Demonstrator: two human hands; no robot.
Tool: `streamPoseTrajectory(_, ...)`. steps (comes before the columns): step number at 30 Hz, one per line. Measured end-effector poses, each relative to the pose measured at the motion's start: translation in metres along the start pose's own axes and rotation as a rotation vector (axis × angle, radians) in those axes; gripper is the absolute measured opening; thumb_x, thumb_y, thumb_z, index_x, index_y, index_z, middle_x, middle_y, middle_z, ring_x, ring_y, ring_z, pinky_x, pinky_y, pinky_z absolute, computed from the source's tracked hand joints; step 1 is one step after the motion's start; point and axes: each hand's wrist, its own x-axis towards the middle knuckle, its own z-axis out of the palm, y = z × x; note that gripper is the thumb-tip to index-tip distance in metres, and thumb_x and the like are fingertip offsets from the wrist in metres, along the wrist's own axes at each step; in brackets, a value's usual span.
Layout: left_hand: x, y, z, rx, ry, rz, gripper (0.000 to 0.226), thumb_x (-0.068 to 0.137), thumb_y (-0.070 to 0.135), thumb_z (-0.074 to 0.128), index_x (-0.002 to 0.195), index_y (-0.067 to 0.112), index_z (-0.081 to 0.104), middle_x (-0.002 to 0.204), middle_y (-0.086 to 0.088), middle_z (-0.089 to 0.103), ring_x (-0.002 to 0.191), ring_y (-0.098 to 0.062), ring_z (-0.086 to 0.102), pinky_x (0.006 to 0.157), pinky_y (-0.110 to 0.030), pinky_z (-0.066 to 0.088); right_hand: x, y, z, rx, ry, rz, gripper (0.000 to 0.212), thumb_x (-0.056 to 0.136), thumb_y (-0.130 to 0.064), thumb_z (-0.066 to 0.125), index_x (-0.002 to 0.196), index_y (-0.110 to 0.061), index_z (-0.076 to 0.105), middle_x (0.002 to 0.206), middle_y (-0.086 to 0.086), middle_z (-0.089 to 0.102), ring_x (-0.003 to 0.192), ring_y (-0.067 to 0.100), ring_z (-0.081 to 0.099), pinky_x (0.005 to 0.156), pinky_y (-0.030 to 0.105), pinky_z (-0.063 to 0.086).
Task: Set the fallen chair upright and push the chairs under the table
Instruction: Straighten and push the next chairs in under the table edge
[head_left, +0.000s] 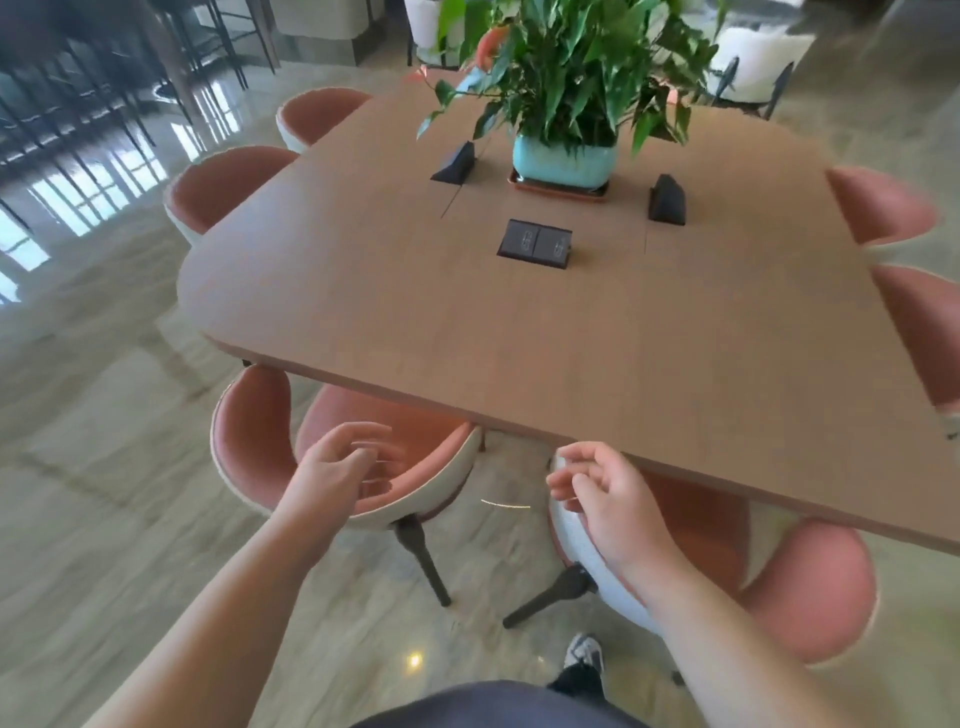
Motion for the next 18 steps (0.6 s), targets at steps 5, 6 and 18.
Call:
streamPoseTrajectory(5, 0.024, -0.002, 0.116, 0.098, -0.092, -0.051, 0.025, 0.101, 0.002, 0.050, 0.109, 0.016, 0.070, 0.089, -0.002, 0.082, 0.080, -0.018, 0.079, 0.076, -0.037, 0.065, 0.021, 0.042, -0.101, -0.077, 0.069, 0.091, 0.037, 0.094, -0.003, 0.044, 0.101, -0.033, 0.065, 0.090, -0.007, 0.078, 0.082, 0.011, 0.072, 0.081, 0.038, 0.058)
streamPoseTrajectory(6, 0.027, -0.004, 0.139, 0.099, -0.103, -0.071, 0.024, 0.102, 0.002, 0.051, 0.108, 0.016, 0.069, 0.087, -0.001, 0.082, 0.078, -0.016, 0.079, 0.072, -0.034, 0.065, 0.025, 0.050, -0.120, -0.081, 0.086, 0.113, 0.036, 0.094, -0.001, 0.043, 0.102, -0.029, 0.064, 0.089, -0.006, 0.078, 0.081, 0.012, 0.072, 0.083, 0.040, 0.058)
streamPoseTrajectory(18, 0.056, -0.065, 0.301, 0.367, -0.164, -0.297, 0.020, 0.098, 0.012, 0.055, 0.110, 0.024, 0.067, 0.099, -0.001, 0.077, 0.093, -0.019, 0.074, 0.074, -0.035, 0.061, 0.054, 0.178, -0.279, -0.111, 0.287, 0.439, 0.037, 0.093, 0.002, 0.041, 0.099, -0.027, 0.063, 0.095, -0.001, 0.076, 0.089, 0.018, 0.071, 0.083, 0.044, 0.058)
